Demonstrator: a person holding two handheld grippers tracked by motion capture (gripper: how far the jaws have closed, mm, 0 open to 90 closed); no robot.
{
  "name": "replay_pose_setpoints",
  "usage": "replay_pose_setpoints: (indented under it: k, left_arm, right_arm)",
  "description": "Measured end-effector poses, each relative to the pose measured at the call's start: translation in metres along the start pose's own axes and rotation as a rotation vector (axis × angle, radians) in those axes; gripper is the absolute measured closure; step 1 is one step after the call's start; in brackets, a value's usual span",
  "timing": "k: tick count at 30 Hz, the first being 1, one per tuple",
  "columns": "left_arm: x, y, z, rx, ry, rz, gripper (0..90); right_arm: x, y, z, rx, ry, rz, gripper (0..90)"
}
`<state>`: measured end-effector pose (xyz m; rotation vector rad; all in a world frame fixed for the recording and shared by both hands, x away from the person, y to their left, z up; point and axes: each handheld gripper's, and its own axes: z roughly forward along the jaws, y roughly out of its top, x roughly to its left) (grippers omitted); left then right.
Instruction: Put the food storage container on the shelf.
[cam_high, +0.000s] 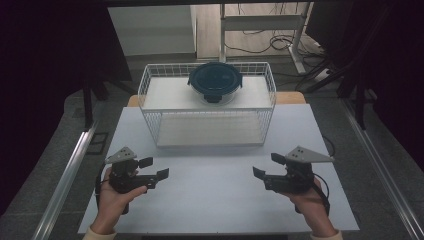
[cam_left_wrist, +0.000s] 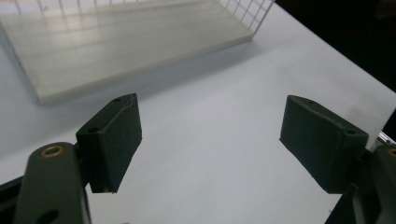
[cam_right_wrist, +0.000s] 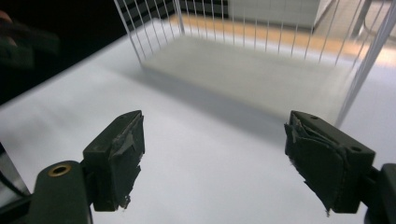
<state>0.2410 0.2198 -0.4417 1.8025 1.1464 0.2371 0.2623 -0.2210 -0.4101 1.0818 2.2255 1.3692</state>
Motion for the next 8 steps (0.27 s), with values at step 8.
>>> replay_pose_setpoints:
  k: [8]
  left_arm:
    - [-0.0091,-0.0027,0.0023,-0.009,0.019,0.022,20.6]
  right_arm:
    - [-0.0014,-0.0146,0.0057,-0.005,0.007,0.005,19.5]
